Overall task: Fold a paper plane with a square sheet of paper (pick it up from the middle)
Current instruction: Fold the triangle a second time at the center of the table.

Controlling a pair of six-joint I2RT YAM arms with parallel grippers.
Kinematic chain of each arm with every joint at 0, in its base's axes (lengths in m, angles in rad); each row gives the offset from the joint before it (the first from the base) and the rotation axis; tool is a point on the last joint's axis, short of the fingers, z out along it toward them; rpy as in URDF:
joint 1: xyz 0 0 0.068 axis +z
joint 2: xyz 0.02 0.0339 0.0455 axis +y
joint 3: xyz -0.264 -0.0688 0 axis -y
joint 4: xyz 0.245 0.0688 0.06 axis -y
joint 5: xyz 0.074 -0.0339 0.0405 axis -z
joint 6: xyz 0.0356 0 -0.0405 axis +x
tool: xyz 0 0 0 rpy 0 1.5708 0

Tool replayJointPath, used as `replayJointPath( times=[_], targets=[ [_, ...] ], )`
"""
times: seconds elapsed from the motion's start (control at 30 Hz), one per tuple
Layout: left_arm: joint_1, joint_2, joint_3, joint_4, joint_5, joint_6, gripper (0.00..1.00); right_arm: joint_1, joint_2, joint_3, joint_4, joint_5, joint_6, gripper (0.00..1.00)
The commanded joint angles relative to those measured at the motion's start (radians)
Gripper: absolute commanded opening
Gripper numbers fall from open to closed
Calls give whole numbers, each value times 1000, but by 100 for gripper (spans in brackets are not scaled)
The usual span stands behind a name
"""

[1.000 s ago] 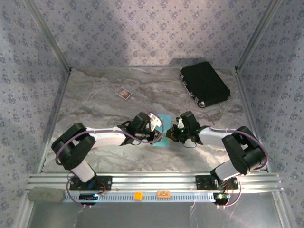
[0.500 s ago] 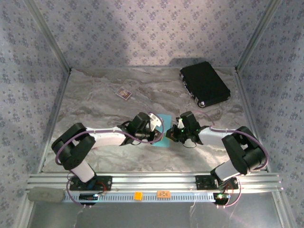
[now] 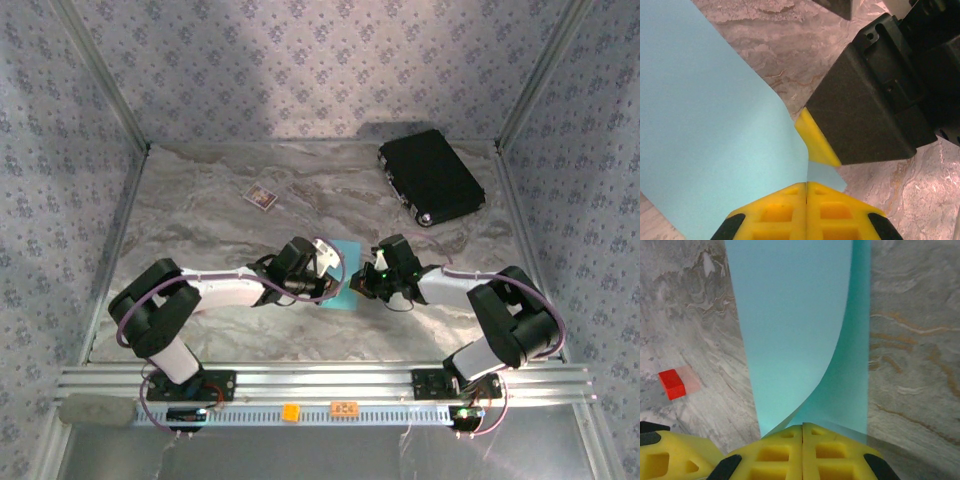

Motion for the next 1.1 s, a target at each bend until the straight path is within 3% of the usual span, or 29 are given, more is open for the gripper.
replayJointPath(
  times=[0.0, 0.47, 0.67, 1.07],
  targets=[
    [8, 16, 52, -61, 26, -6, 2, 20, -32, -6, -63, 67, 17, 8],
    [16, 36, 91, -104, 40, -43, 1, 96, -34, -36, -20, 104, 66, 1],
    [17, 37, 89, -108, 39, -57, 1, 87, -14, -46, -100, 143, 53, 0],
    [24, 107, 109, 23, 86, -273, 2, 9, -34, -14, -232, 130, -91, 2]
  ],
)
